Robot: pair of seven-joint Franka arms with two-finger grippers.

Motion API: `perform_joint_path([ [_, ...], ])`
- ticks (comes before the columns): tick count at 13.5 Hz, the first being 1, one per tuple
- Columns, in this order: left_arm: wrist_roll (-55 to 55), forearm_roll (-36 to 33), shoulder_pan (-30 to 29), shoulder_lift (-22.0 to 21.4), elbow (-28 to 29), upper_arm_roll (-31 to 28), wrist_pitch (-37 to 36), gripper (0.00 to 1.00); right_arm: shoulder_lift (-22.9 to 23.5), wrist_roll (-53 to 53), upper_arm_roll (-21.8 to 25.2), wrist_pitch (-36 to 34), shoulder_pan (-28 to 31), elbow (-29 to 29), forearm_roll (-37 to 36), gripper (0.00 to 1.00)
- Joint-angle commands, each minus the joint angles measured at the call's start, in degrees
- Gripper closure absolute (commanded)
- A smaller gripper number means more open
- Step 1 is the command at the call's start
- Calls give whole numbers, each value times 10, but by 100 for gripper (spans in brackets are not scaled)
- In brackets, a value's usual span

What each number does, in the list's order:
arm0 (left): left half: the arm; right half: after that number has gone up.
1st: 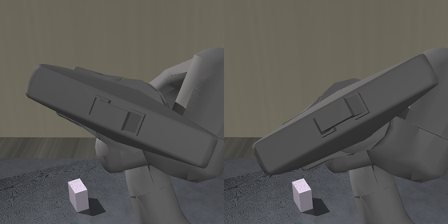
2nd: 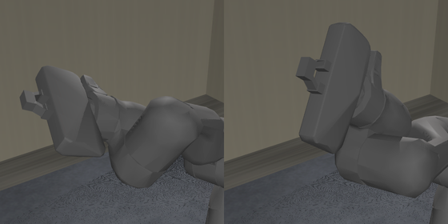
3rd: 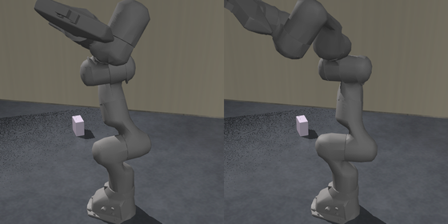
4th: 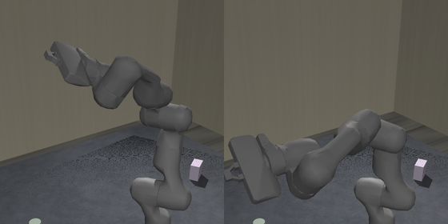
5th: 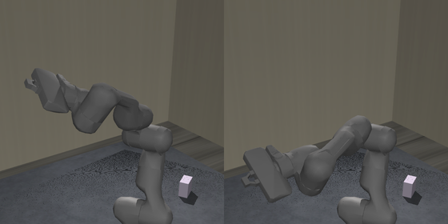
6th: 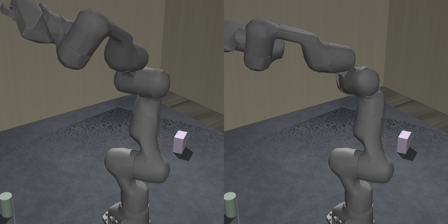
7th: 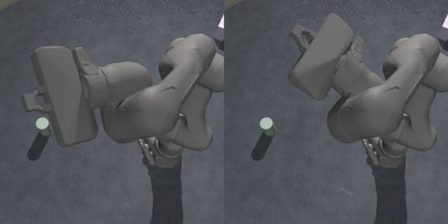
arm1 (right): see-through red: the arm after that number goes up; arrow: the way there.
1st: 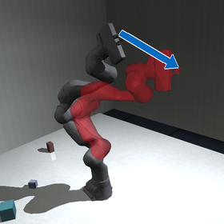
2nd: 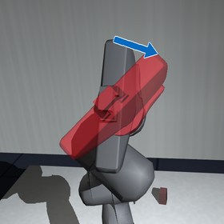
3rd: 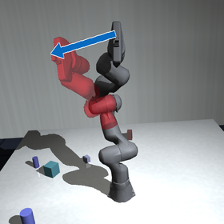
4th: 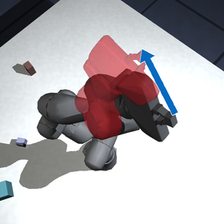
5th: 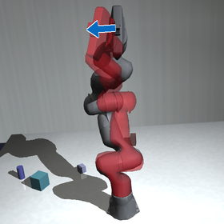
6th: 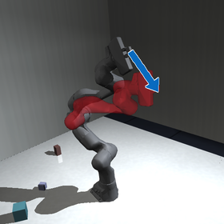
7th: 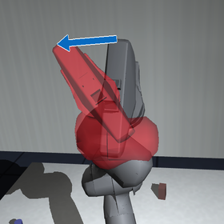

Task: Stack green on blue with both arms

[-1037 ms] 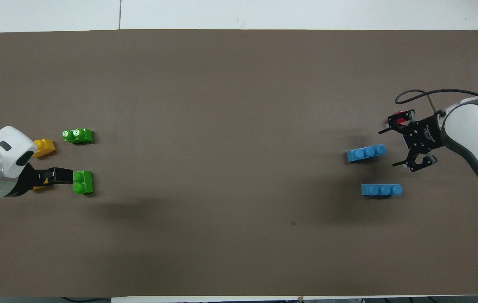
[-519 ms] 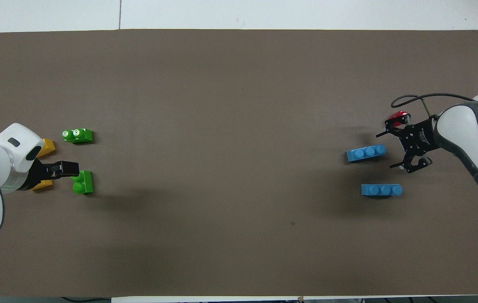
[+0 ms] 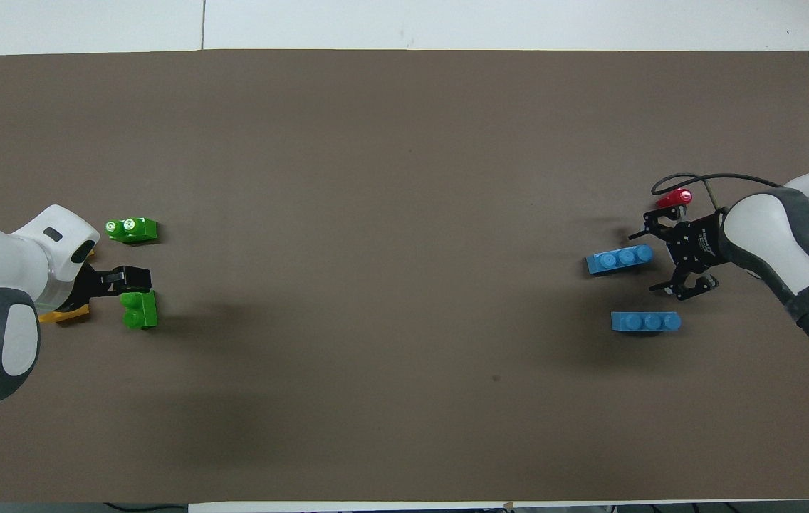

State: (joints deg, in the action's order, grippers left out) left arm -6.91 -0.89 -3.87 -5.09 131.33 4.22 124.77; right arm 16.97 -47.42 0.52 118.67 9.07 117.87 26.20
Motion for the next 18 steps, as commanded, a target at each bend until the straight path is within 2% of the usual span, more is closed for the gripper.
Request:
perform_joint_path([
  [1,-3,-8,-12,3,11,1,24,0,-6,35,-3,16,7,14,18,0],
  [5,15,-8,-13,35,13,1,30,0,-7,50,-3,37,6,24,32,5],
  [7,17,-8,-12,36,23,1,36,0,-6,50,-3,39,5,24,32,14],
  [9,40,-8,-14,35,34,1,52,0,-6,50,-3,43,4,24,32,40],
  [10,44,-8,-14,35,38,1,53,0,-6,50,-3,46,-1,24,32,60],
  [12,43,-8,-16,33,59,1,68,0,-5,58,-3,57,-13,22,32,94],
  [13,40,-8,-18,32,61,1,73,0,-4,74,-3,71,-23,23,32,100],
  [15,40,-7,-18,32,62,1,74,0,-4,114,-3,75,-26,21,32,100],
  [16,38,-8,-18,32,64,1,74,4,-4,109,-3,71,-29,14,32,100],
  [18,37,-7,-18,32,67,1,74,9,-1,37,-4,54,-41,-26,33,100],
])
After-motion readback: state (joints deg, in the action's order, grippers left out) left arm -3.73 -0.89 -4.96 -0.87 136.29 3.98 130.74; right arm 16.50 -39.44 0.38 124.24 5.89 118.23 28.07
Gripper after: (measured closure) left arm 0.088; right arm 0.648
